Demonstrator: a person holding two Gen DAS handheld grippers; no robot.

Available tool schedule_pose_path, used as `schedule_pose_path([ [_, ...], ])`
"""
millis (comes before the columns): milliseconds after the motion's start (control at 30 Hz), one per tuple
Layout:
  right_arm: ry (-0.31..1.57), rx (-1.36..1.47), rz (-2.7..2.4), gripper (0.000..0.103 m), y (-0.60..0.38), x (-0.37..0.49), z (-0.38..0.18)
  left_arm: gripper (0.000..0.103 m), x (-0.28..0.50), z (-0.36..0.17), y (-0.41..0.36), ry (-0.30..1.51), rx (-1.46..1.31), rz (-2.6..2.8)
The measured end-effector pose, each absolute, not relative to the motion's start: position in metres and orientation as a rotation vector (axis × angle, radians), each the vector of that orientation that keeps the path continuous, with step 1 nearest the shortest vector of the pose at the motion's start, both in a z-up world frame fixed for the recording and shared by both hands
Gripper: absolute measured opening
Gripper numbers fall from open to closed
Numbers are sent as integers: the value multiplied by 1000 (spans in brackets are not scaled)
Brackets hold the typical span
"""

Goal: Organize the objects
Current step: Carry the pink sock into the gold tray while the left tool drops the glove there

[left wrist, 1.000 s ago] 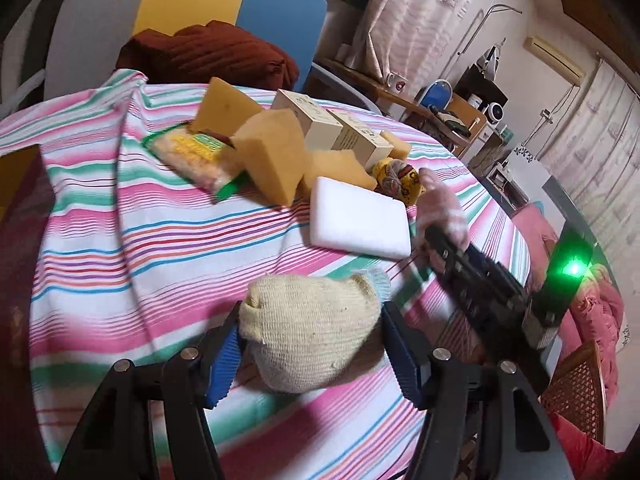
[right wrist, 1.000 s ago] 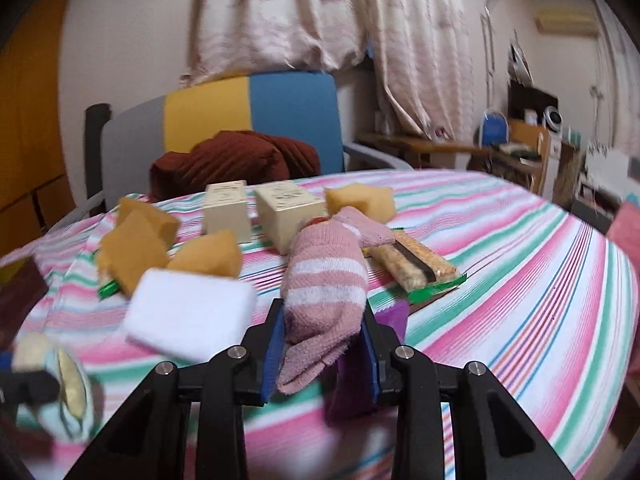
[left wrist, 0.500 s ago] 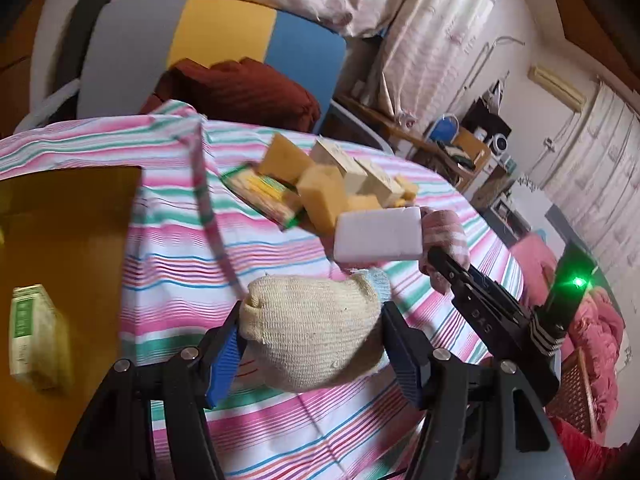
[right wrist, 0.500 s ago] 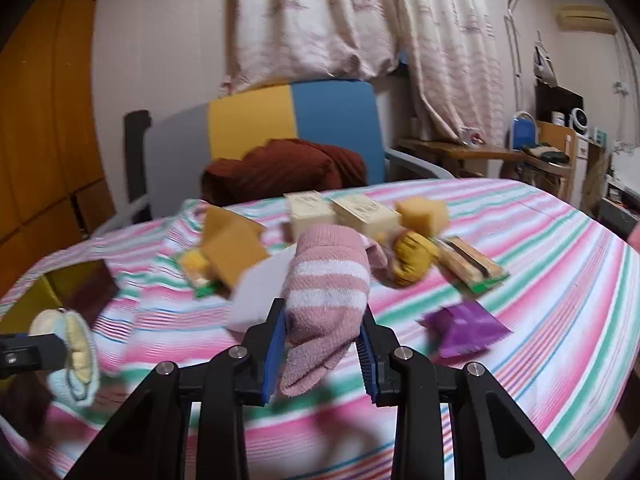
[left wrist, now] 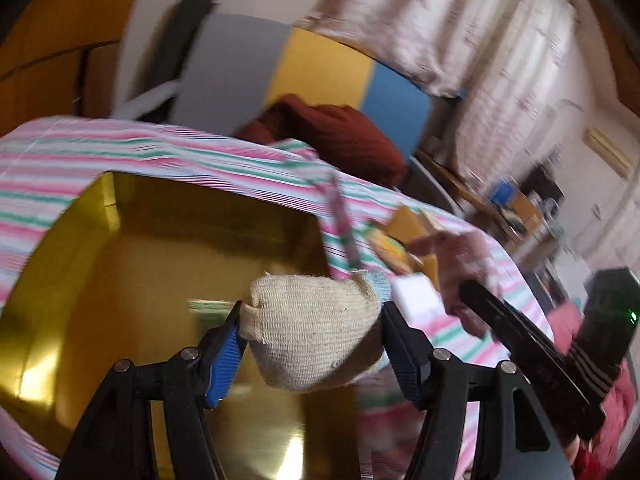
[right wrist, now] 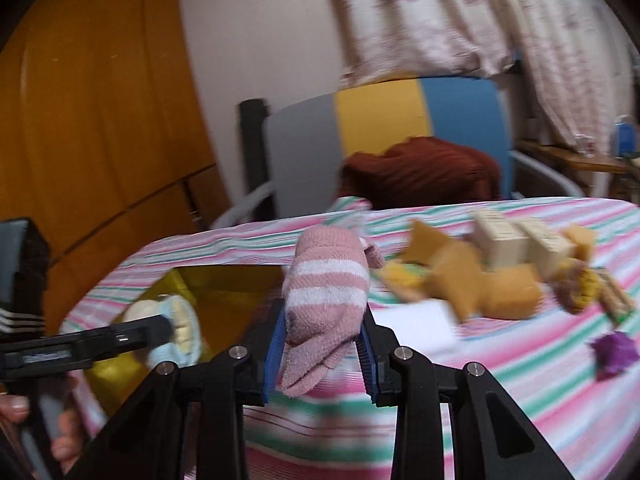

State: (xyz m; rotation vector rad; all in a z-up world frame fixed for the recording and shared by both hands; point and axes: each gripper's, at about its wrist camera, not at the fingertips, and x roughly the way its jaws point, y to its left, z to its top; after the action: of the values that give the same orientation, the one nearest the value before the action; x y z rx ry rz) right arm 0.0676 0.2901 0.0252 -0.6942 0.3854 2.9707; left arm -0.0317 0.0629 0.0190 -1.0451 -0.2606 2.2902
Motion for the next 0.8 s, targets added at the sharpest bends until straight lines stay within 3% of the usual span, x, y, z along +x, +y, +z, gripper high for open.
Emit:
schedule_pose_path([
  [467, 276, -1131, 3125, 34, 188, -45, 13, 66, -89, -11, -20, -371, -1196, 2477],
  [700, 351, -1273, 3089, 37, 169, -98, 6, 67, -96, -24, -30, -392, -1268, 2520],
  [767, 419, -1321, 3072, 52, 166, -110, 4, 68, -96, -24, -33, -409, -1271, 2539],
  [800, 441, -1329, 3054, 68, 166, -113, 3, 68, -96, -22, -35, -415, -1265, 2553],
])
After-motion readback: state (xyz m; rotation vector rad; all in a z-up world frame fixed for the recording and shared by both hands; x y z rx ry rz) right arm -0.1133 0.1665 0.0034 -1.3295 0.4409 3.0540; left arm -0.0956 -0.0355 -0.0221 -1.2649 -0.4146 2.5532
